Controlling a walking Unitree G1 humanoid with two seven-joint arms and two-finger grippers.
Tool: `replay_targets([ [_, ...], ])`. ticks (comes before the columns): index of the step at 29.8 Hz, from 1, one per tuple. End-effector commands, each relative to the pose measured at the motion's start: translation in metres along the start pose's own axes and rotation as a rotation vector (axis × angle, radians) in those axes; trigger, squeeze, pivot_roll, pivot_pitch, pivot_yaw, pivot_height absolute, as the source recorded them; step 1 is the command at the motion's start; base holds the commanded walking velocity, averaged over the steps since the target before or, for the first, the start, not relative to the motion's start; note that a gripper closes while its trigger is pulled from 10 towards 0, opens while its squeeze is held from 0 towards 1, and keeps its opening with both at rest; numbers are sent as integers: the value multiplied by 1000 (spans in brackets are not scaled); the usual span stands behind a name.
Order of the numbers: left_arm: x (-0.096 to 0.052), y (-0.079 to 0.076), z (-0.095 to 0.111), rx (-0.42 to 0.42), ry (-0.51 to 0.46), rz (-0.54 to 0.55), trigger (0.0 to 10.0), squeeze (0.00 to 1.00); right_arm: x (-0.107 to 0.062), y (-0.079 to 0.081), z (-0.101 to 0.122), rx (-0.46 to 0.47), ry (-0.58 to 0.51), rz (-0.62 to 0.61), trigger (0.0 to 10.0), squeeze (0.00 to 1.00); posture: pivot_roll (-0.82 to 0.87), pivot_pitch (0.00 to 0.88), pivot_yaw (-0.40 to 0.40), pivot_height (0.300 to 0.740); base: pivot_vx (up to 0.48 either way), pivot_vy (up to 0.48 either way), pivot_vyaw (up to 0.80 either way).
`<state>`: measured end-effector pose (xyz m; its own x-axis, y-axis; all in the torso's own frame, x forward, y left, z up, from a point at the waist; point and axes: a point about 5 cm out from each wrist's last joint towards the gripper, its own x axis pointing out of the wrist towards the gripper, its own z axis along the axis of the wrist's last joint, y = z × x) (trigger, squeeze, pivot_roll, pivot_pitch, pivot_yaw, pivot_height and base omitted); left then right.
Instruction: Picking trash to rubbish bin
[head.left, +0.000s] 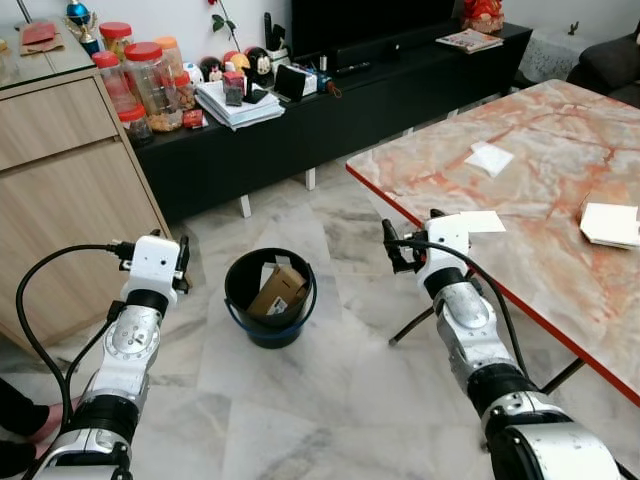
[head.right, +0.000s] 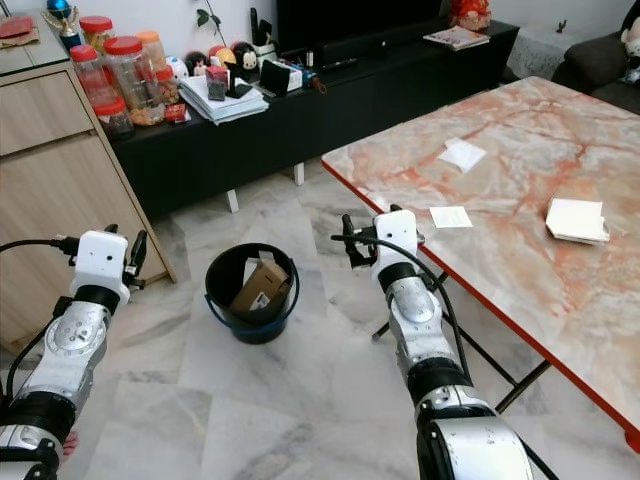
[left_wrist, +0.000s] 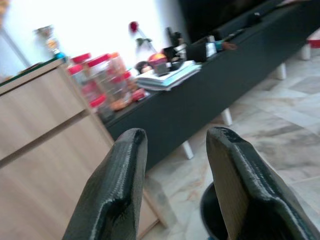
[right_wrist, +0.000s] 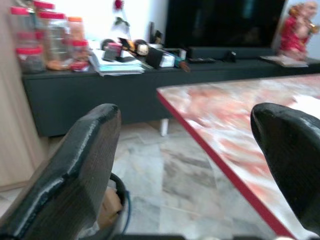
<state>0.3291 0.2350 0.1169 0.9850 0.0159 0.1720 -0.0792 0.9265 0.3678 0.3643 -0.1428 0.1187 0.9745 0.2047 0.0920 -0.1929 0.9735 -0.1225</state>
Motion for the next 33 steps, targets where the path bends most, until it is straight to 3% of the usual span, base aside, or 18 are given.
replay_targets([
  [1, 4, -4, 7, 9, -30, -17, 10000, 0, 0, -8, 1, -1, 2, -22, 10000, 0, -18, 0, 15, 740, 0, 0, -800],
  [33, 2, -5, 9, -16, -38, -5, 10000, 0, 0, -3, 1, 6, 5, 0, 10000, 0, -13, 0, 8, 740, 0, 0, -800],
])
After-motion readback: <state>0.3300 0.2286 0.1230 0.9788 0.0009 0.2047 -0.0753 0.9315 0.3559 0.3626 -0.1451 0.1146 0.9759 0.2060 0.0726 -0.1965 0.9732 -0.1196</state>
